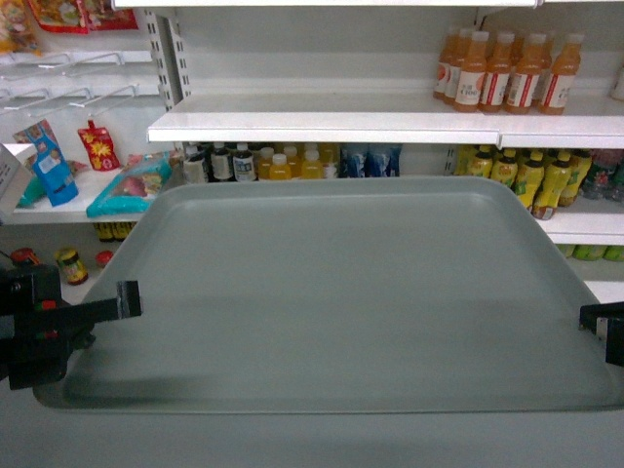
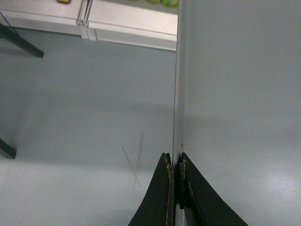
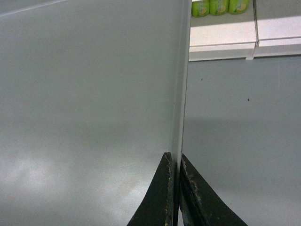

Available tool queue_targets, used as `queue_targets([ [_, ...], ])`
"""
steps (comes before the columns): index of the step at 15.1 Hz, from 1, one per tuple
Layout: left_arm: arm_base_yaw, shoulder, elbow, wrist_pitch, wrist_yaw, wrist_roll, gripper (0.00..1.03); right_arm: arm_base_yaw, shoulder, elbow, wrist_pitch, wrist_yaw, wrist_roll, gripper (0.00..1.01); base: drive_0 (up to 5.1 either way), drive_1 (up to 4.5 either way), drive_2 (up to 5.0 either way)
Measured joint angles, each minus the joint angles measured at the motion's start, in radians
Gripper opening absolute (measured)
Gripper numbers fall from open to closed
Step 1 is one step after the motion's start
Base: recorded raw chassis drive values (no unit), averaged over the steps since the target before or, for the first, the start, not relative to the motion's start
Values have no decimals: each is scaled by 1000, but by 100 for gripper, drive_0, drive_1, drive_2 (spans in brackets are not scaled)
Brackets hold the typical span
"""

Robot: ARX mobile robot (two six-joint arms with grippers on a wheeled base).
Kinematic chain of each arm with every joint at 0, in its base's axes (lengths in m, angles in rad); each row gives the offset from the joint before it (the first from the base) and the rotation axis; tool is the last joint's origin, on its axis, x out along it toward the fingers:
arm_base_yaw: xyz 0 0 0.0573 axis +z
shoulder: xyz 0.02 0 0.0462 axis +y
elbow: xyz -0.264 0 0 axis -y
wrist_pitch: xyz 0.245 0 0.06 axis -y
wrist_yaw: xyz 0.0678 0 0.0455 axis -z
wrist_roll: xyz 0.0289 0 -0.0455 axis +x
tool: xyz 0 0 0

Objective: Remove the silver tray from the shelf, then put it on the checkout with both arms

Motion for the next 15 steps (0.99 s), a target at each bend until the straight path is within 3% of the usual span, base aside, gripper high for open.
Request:
queue_targets([
  [15, 1, -1, 0, 0, -1, 0, 3, 1, 0, 0, 2, 0, 0, 2, 1, -420, 422],
])
